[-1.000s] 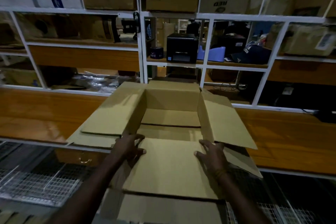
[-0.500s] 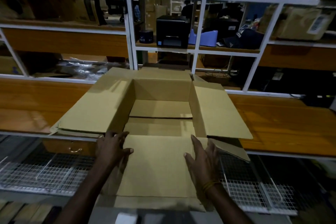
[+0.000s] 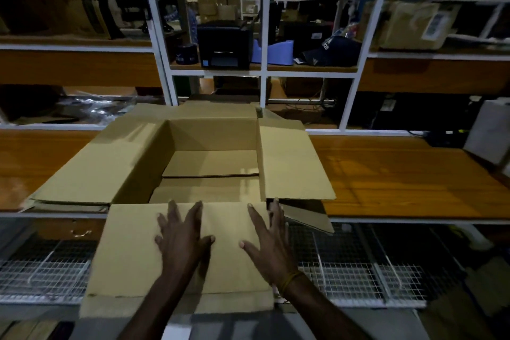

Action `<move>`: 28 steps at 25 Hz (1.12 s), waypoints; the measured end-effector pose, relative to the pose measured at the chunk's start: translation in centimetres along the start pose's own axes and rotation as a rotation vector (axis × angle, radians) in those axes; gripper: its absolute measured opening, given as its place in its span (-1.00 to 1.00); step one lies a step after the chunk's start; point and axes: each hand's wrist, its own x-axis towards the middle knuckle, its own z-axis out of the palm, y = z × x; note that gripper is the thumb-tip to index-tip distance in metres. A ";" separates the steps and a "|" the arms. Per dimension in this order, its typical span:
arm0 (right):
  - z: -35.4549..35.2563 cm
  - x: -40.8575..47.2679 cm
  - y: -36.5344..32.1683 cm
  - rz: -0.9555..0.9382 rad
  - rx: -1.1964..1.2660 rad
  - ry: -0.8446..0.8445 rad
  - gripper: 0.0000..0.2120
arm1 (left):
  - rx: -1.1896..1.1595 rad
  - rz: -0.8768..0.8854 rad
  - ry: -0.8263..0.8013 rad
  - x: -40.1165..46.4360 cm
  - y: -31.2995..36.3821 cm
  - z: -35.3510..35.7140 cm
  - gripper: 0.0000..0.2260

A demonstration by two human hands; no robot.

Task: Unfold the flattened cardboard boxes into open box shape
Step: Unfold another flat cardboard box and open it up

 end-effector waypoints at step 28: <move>-33.4 -19.8 45.7 0.764 -0.203 0.748 -0.40 | -0.430 1.220 -0.510 -19.1 61.8 30.0 -0.21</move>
